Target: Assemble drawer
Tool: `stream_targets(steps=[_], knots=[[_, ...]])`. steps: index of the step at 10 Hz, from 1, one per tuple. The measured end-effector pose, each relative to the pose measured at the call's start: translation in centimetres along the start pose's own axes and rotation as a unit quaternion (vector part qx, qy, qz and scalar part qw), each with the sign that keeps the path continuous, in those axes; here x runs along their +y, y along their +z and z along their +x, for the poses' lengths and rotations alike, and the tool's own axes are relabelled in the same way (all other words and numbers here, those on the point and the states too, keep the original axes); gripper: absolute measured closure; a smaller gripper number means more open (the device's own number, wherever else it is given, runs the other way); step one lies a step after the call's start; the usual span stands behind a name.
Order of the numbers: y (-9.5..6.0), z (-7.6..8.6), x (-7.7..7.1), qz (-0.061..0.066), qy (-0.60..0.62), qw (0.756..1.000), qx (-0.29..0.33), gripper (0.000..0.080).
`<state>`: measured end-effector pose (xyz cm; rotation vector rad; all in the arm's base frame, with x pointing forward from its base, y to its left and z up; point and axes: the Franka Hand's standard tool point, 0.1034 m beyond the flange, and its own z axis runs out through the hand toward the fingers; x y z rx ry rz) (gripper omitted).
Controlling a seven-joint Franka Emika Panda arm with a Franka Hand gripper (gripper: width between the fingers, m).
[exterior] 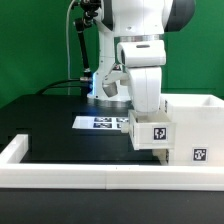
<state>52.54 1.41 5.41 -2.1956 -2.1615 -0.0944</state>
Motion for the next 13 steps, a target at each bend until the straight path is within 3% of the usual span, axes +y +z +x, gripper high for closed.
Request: stream_targets(steps=[1, 2, 4, 6, 7, 10, 11, 13], knots=[[0.0, 0.0, 0.0, 0.0, 0.0, 1.0, 0.0, 0.0689], [0.0, 0.1, 0.0, 0.0, -0.001, 1.0, 0.0, 0.0503], [0.0, 0.2, 0.0, 0.0, -0.001, 1.0, 0.001, 0.0207], [-0.3, 0.2, 0.2, -0.002, -0.001, 1.0, 0.0, 0.0167], [-1.3, 0.0, 0.6, -0.009, -0.002, 1.0, -0.004, 0.0153], [-5.0, -1.0, 2.6, 0.005, 0.0, 1.0, -0.018, 0.0151], [-5.6, -2.1, 3.1, 0.003, -0.009, 1.0, -0.019, 0.0151], [-6.7, -3.7, 4.0, 0.014, -0.015, 1.0, -0.021, 0.0151]])
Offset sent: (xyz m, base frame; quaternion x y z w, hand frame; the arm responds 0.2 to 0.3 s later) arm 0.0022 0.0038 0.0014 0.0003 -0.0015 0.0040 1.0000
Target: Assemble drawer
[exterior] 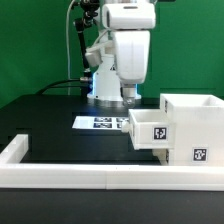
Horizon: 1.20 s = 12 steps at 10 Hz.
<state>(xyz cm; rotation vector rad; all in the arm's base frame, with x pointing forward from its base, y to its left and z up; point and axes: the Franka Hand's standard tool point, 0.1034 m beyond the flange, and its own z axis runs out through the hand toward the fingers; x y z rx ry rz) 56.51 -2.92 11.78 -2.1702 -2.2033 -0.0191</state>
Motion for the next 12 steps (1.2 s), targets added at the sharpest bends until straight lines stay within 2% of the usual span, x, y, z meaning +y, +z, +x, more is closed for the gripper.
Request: stream_targets(steps=[1, 5, 7, 9, 12], knots=[[-0.1, -0.6, 0.7, 0.0, -0.008, 1.0, 0.001, 0.0151], [0.2, -0.9, 0.6, 0.002, -0.009, 1.0, 0.004, 0.0151], [2.4, -1.3, 0.7, 0.014, -0.026, 0.998, 0.058, 0.0151], [3.9, -1.7, 1.5, 0.019, -0.031, 0.995, 0.097, 0.0151], [5.9, -0.8, 0.9, 0.033, -0.027, 0.993, 0.107, 0.0151]])
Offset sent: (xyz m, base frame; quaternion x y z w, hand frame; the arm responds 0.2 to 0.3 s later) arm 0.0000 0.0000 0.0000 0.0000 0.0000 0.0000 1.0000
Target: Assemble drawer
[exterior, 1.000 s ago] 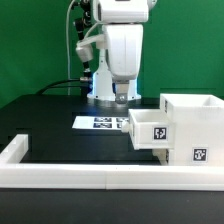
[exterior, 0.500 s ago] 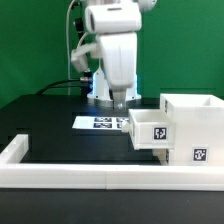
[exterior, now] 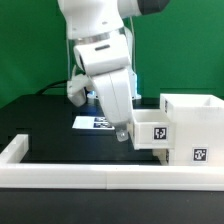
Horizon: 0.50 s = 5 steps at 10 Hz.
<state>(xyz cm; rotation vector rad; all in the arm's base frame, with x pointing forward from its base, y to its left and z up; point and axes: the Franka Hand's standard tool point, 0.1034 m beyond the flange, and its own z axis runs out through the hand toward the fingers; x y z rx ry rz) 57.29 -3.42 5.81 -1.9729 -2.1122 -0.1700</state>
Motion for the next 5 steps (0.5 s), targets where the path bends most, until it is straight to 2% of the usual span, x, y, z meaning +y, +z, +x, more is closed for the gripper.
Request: stream_targets(steps=[2, 5], knots=[[0.7, 0.8, -0.4, 0.005, 0.014, 1.0, 0.003, 0.0151], [1.3, 3.2, -0.3, 0.006, 0.033, 0.999, 0.005, 0.0151]])
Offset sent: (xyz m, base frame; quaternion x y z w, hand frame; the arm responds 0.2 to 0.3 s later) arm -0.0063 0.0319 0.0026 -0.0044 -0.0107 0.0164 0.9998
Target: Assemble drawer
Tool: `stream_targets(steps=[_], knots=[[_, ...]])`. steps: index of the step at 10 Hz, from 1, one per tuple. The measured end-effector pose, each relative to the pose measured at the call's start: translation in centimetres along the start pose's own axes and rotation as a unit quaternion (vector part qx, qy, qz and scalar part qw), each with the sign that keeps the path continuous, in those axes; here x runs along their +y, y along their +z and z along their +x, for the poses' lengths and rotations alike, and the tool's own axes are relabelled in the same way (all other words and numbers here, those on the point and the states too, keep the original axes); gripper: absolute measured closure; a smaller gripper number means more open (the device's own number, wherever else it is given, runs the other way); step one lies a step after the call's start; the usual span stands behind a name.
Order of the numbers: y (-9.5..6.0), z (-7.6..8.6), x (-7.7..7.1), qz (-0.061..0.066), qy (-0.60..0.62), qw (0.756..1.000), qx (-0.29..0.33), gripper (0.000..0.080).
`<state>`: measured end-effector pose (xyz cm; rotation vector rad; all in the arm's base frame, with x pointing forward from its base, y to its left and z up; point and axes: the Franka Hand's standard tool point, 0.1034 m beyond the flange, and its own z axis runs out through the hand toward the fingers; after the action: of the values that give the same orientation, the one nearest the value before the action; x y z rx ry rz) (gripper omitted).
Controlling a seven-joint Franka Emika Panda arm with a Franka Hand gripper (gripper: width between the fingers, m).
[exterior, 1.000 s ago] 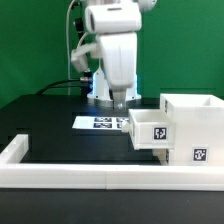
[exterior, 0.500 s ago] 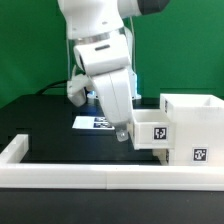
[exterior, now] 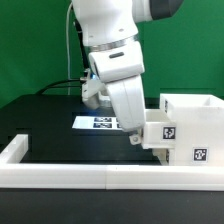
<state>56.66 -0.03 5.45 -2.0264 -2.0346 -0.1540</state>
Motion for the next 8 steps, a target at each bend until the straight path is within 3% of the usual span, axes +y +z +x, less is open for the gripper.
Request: stream_targets(steps=[3, 8], knots=[[0.1, 2.5, 0.2, 0.001, 0.019, 1.0, 0.004, 0.0151], [0.2, 2.3, 0.1, 0.008, 0.027, 1.0, 0.003, 0.0151]])
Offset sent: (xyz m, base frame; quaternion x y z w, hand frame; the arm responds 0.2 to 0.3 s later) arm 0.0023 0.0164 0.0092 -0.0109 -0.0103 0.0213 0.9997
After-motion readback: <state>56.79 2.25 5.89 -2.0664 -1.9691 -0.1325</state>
